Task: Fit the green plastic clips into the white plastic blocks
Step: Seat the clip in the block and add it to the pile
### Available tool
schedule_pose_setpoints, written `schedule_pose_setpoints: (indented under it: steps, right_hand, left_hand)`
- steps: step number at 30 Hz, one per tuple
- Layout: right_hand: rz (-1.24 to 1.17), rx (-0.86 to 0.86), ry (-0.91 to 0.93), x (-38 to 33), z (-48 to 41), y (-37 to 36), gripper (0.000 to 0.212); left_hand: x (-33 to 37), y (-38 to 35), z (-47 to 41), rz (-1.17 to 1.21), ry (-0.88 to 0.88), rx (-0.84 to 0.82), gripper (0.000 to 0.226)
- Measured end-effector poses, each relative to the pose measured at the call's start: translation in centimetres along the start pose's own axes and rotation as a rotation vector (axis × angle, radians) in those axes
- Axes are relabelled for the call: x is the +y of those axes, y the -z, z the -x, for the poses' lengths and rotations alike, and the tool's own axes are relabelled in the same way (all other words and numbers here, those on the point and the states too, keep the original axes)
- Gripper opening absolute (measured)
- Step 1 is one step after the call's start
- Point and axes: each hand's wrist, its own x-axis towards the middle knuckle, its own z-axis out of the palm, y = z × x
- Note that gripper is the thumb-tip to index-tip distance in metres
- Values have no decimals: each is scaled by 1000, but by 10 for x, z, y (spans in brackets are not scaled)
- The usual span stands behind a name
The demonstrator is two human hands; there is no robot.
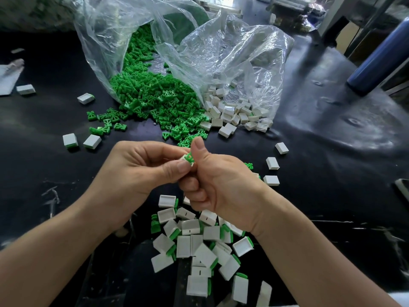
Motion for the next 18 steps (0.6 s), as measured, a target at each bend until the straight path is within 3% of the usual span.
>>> schedule_pose_setpoints:
  steps: [18]
  right_hand:
    - [73,19,19,0,2,-2,43]
  left_hand:
    - [1,3,2,-84,-1,-14,28]
